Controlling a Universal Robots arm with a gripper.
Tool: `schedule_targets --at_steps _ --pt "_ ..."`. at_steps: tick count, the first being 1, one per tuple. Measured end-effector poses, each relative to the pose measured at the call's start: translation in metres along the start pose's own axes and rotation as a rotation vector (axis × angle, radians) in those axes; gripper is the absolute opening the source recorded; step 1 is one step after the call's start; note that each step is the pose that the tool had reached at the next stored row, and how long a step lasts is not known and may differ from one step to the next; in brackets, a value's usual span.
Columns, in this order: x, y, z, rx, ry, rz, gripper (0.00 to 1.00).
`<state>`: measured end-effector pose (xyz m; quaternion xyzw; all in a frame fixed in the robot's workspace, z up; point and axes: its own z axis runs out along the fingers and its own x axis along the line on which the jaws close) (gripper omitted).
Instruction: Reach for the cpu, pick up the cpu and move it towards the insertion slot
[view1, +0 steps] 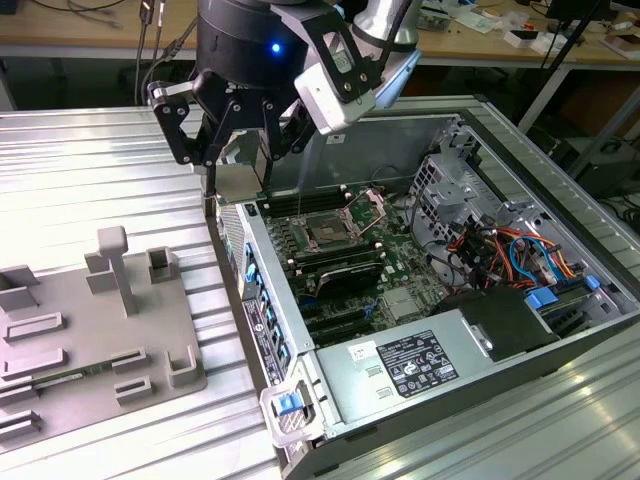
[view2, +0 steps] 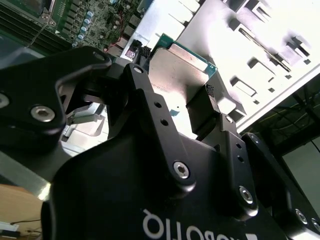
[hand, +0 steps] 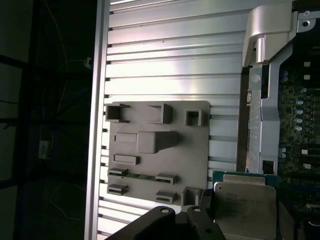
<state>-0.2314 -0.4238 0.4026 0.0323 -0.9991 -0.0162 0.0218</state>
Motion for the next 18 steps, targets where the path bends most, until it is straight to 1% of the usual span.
schedule_targets --at_steps 9,18 --pt "-0.0093 -0.0006 -0.0004 0.0000 0.0000 0.000 0.55" --pt "-0.0111 -0.0005 -0.0005 0.0000 -0.0001 0.000 0.55"
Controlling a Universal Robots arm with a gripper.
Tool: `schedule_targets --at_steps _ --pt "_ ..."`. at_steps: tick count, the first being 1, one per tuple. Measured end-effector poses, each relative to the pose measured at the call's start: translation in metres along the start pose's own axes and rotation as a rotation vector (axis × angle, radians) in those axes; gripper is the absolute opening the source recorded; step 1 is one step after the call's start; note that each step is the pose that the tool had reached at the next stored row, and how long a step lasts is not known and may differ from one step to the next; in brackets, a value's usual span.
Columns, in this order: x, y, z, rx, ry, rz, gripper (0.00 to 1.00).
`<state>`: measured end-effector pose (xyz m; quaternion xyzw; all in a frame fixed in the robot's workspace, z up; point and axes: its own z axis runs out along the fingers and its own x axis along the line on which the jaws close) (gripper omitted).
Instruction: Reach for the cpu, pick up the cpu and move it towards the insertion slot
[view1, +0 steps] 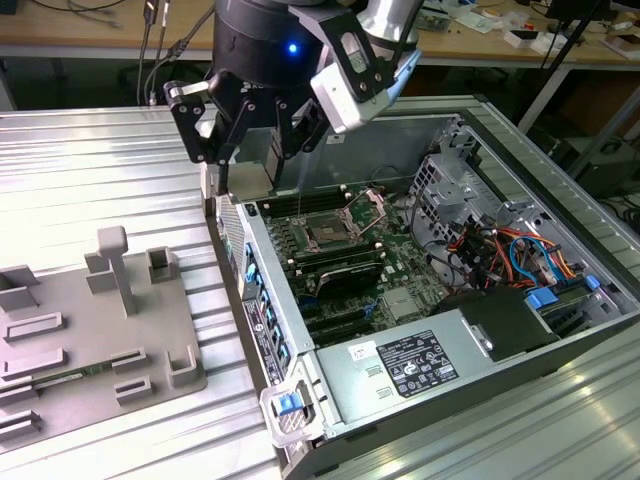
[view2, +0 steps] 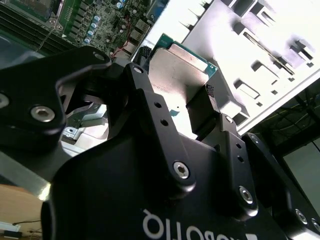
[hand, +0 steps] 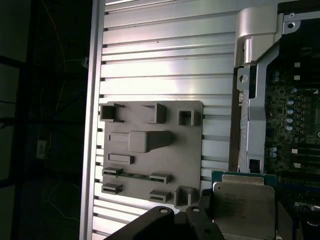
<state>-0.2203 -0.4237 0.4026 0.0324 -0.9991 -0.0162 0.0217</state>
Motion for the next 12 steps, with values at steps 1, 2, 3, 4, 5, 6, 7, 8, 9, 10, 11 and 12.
schedule_targets --at_steps 1,2,3,4,5,6,7,8,9,10,11,12 --pt "-0.0009 0.0001 -0.0001 0.0000 0.0001 0.000 0.55" --pt "-0.0022 0.0002 -0.0001 0.0001 0.0001 0.000 0.55" --pt "-0.0035 0.0004 -0.0002 0.0001 0.0001 0.000 0.55" --pt "-0.0057 0.0008 -0.0002 0.0001 0.0001 0.000 0.55" --pt "-0.0066 0.0009 -0.0002 0.0000 0.0001 0.000 0.55" --pt "-0.0082 0.0012 -0.0003 0.0000 0.0000 0.000 0.55" --pt "-0.0112 0.0016 -0.0004 0.0001 0.0001 0.000 0.55" --pt "-0.0129 0.0020 -0.0005 0.0001 0.0001 0.000 0.55" --pt "-0.0144 0.0024 -0.0005 0.0000 0.0001 0.000 0.55" --pt "-0.0170 0.0028 -0.0006 0.0001 0.0001 0.000 0.55" --pt "-0.0182 0.0031 -0.0006 0.0001 0.0002 0.000 0.55" --pt "-0.0198 0.0034 -0.0006 0.0000 0.0000 0.000 0.55"
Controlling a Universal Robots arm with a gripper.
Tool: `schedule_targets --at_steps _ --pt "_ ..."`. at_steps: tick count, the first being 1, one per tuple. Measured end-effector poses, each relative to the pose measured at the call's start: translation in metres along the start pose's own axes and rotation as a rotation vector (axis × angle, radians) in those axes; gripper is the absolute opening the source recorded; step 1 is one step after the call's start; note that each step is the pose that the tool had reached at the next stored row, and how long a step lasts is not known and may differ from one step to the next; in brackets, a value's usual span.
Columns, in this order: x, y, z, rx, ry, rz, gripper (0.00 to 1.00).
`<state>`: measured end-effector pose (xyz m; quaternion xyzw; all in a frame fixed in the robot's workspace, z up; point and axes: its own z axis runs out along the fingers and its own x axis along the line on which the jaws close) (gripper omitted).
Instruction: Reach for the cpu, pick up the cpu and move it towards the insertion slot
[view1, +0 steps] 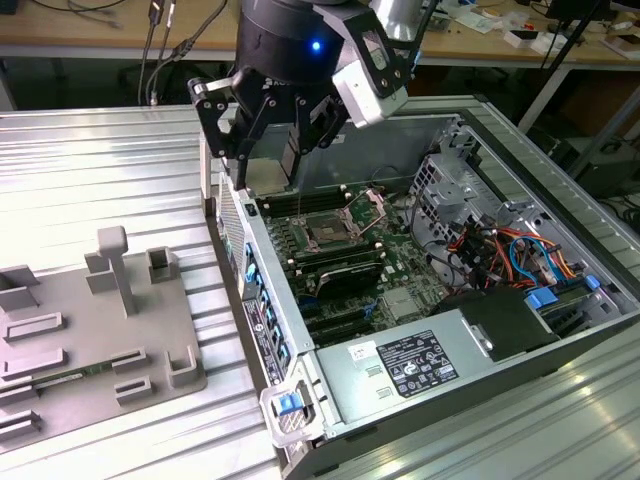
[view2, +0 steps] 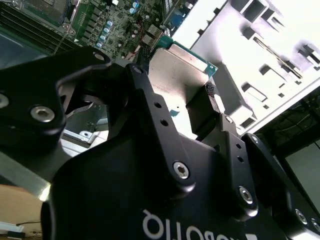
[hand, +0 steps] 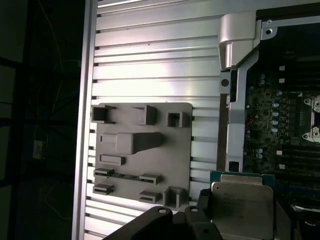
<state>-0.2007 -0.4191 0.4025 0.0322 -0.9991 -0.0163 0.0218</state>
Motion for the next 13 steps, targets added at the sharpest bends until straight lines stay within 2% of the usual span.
schedule_targets --at_steps 5,13 --pt "-0.0129 0.0029 -0.0004 0.0001 0.0001 0.000 0.55" --pt "-0.0232 0.0053 -0.0006 0.0001 0.0000 0.000 0.55"
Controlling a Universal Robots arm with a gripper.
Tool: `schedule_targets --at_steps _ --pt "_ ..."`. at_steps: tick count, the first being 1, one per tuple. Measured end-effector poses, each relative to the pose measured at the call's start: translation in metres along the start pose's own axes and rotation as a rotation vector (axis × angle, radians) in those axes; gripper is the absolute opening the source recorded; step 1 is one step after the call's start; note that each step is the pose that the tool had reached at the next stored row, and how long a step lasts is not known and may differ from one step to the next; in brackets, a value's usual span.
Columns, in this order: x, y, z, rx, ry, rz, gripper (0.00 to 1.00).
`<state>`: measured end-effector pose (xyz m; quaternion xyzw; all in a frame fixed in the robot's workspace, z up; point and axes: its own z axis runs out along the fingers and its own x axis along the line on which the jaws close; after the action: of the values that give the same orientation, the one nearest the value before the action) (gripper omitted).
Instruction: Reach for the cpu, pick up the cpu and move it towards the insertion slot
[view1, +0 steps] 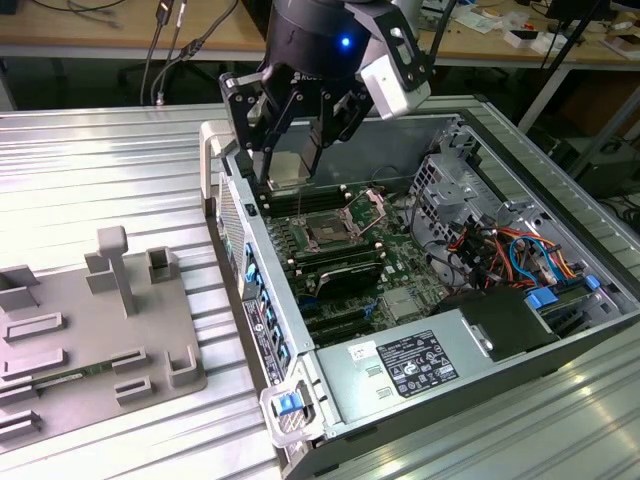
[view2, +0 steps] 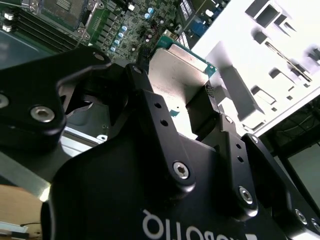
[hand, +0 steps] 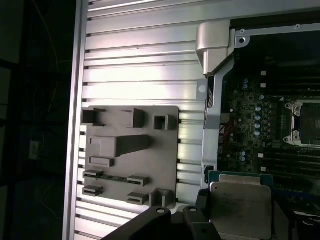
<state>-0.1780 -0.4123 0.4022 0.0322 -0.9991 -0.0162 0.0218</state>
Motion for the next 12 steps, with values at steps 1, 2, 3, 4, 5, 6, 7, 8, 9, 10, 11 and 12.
schedule_targets --at_steps 1,2,3,4,5,6,7,8,9,10,11,12 --pt "-0.0014 0.0003 -0.0001 0.0000 0.0000 0.000 0.55" --pt "-0.0029 0.0006 -0.0001 0.0000 0.0001 0.000 0.55" --pt "-0.0038 0.0008 -0.0001 0.0000 0.0000 0.000 0.55" --pt "-0.0048 0.0011 -0.0001 0.0000 0.0000 0.000 0.55" --pt "-0.0061 0.0014 -0.0002 0.0000 0.0000 0.000 0.55" --pt "-0.0071 0.0016 -0.0002 0.0000 0.0000 0.000 0.55" --pt "-0.0081 0.0019 -0.0002 0.0000 0.0000 0.000 0.55" --pt "-0.0090 0.0021 -0.0003 0.0000 0.0001 0.000 0.55" --pt "-0.0099 0.0024 -0.0003 0.0001 0.0001 0.000 0.55" --pt "-0.0109 0.0026 -0.0003 0.0001 0.0001 0.000 0.55" --pt "-0.0121 0.0028 -0.0003 0.0000 0.0001 0.000 0.55" --pt "-0.0128 0.0030 -0.0003 0.0000 0.0000 0.000 0.55"
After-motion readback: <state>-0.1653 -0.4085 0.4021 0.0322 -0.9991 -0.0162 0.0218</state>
